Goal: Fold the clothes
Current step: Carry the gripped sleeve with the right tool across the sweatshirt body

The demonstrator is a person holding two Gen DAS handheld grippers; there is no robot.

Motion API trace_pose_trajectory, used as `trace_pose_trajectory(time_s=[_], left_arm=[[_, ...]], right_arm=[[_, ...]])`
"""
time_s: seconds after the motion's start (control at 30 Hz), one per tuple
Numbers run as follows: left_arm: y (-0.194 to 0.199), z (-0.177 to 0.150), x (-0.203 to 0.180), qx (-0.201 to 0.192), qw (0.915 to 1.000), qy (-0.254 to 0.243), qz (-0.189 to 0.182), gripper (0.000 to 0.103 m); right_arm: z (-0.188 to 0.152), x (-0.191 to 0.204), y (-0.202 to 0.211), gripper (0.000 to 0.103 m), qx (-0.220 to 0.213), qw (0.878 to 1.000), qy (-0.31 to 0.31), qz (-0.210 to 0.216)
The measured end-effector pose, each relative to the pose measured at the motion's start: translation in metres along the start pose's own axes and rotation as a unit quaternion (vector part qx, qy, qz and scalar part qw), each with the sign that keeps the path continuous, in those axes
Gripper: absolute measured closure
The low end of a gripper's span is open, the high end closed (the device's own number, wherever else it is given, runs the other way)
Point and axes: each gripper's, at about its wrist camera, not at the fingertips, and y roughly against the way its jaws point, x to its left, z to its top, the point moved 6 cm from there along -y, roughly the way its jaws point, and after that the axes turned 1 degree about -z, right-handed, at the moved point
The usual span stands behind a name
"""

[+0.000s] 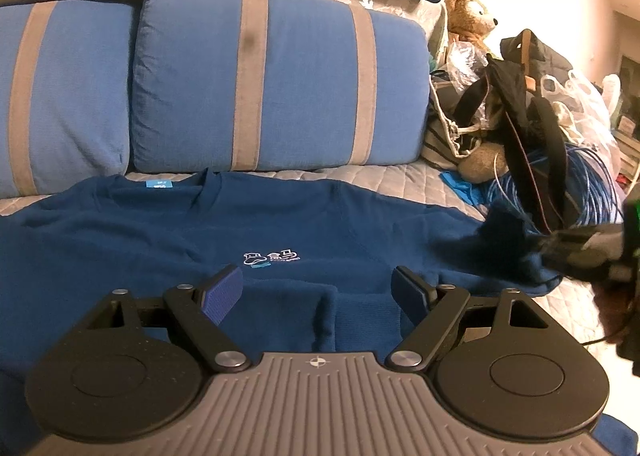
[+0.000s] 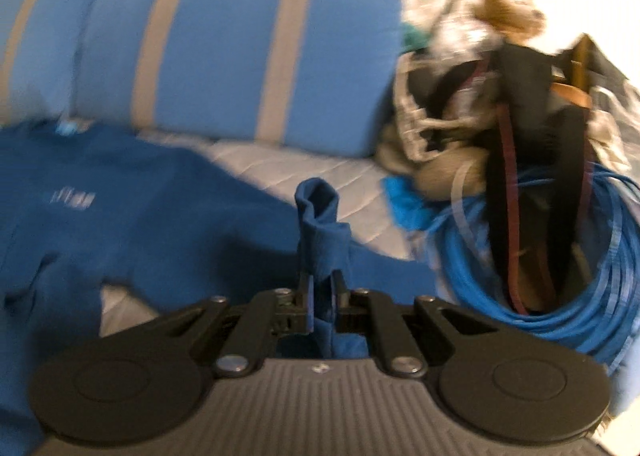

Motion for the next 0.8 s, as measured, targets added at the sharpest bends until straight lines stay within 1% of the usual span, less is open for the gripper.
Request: trace_pose_trajectory(time_s=[0.03, 0.07, 0.13, 0.17, 0.2, 0.23, 0.3, 0.47, 0.57, 0.67, 0.8], left_arm=[[0.000, 0.000, 0.000, 0.000, 1.0000, -0.001, 0.000, 0.021], [0.000, 0.000, 0.000, 0.001, 1.0000, -0.001, 0.000, 0.021], [0.000, 0.000, 0.000, 0.001, 1.0000, 0.000, -0.001, 0.021], [0.000, 0.001, 0.001, 0.000, 1.0000, 0.002, -0.001, 0.021], [0.000, 0.001, 0.001, -0.001, 1.0000, 0.003, -0.002, 0.021], [0.001, 0.002, 0.001, -0.001, 1.0000, 0.003, -0.003, 0.021], [0.001, 0.002, 0.000, -0.002, 1.0000, 0.004, -0.003, 0.021], [0.001, 0.002, 0.000, -0.001, 1.0000, 0.003, -0.001, 0.021], [0.001, 0.002, 0.000, -0.003, 1.0000, 0.003, -0.002, 0.021], [0.002, 0.002, 0.000, -0.003, 1.0000, 0.002, -0.004, 0.021], [0.002, 0.002, 0.000, -0.003, 1.0000, 0.001, -0.005, 0.021]], right_arm=[[-0.003, 0.007, -0.002, 0.091, 0.004, 1.000, 0.016, 0.008], [-0.007, 0.013, -0.003, 0.078, 0.008, 0.999, 0.036, 0.016], [-0.013, 0.024, -0.001, 0.062, 0.010, 0.997, 0.076, 0.027], [-0.015, 0.025, 0.001, 0.059, 0.007, 0.995, 0.095, 0.030], [-0.017, 0.027, 0.004, 0.050, 0.005, 0.993, 0.114, 0.032], [-0.020, 0.029, 0.006, 0.039, 0.003, 0.991, 0.133, 0.035], [-0.024, 0.031, 0.011, 0.030, 0.000, 0.985, 0.168, 0.040], [-0.029, 0.024, 0.009, 0.031, 0.010, 0.977, 0.209, 0.041], [-0.029, 0.023, 0.005, 0.033, 0.010, 0.971, 0.237, 0.035], [-0.030, 0.028, 0.003, 0.034, 0.003, 0.961, 0.274, 0.022], [-0.033, 0.043, 0.000, 0.038, -0.003, 0.943, 0.333, 0.014]])
